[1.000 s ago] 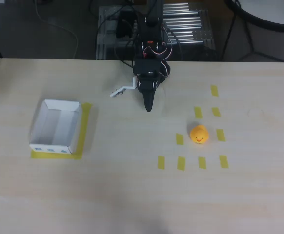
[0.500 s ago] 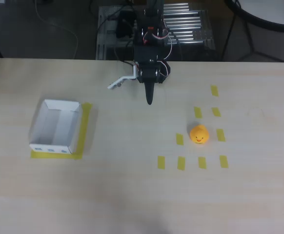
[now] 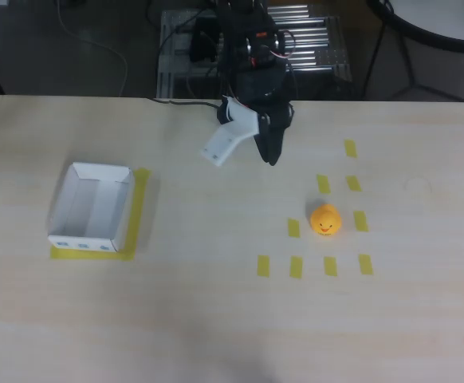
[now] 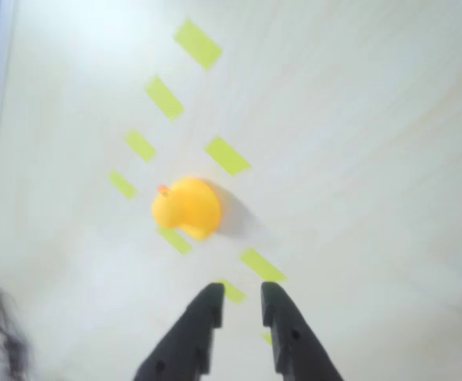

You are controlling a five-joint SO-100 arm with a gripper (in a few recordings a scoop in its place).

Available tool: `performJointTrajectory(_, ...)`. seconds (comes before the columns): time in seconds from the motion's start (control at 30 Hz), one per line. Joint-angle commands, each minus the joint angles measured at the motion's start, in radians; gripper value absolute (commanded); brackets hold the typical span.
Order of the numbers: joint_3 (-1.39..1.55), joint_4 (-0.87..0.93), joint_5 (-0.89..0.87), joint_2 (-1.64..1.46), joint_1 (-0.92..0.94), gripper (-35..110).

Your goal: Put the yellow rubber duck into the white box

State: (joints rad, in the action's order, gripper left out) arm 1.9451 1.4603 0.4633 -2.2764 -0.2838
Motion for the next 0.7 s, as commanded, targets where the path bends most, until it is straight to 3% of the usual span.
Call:
performJointTrajectory(0.0,-0.183,0.037,0.058,0.120,-0.071,23)
performJointTrajectory(0.4,-0.365,-0.028,0.075,0.529,-0.172,54)
performJointTrajectory(0.67,-0.440,-0.049,0.049,0.726,-0.245,50)
